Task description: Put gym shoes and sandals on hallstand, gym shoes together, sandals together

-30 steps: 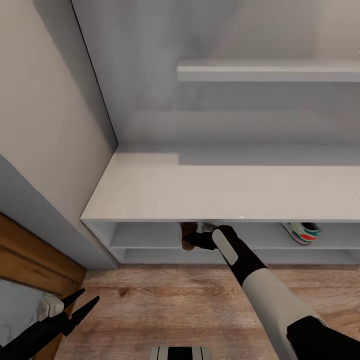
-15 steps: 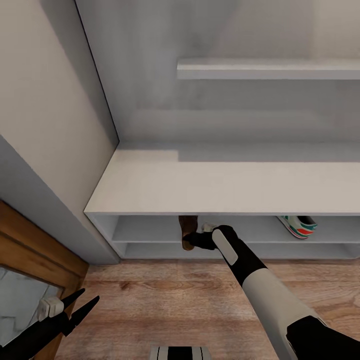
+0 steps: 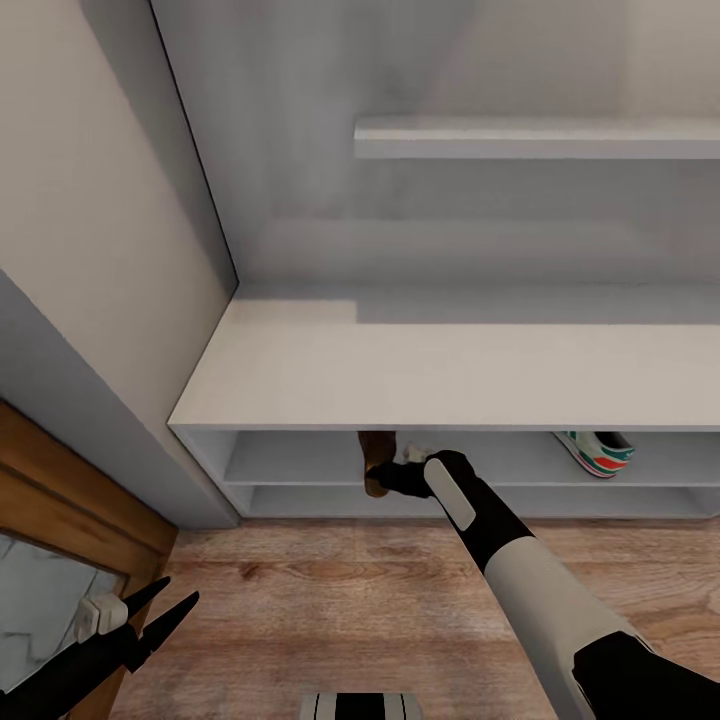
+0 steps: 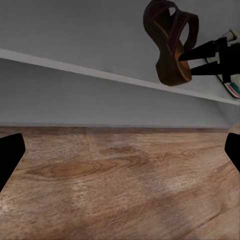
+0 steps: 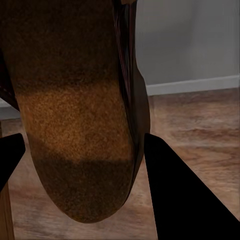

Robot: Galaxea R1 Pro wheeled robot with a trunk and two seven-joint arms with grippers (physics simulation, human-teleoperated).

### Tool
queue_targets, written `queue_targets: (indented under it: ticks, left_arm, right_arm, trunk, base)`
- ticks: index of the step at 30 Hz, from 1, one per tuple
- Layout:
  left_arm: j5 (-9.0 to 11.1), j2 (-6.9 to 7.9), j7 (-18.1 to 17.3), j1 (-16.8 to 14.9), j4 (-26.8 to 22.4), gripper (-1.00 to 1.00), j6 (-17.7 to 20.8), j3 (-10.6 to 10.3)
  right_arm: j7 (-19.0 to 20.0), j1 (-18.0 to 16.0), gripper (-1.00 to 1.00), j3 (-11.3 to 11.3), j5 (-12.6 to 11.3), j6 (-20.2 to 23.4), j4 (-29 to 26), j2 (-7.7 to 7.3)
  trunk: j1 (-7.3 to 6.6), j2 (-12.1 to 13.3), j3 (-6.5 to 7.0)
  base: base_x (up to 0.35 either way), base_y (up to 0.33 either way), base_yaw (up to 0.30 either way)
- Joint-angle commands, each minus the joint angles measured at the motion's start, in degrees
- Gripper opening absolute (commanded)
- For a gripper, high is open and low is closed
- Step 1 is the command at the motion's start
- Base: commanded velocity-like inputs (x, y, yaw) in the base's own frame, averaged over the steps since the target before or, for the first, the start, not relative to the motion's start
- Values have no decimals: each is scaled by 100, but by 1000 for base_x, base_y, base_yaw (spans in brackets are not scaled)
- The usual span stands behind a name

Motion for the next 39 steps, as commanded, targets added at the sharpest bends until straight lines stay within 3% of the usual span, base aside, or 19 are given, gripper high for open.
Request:
queue_targets:
  ticks: [1,39]
  left_arm:
    - [0,0,0,0,0,100,0,0]
    - [-1,0,0,0,0,100,0,-1]
  right_arm:
    - [-7,0,-100,0,-18,-13,0,0]
    - [-7,1,-100,0,-18,-38,206,2]
  trunk:
    - [0,0,0]
    - [0,0,0]
  base:
    - [0,0,0]
    - [66,0,0]
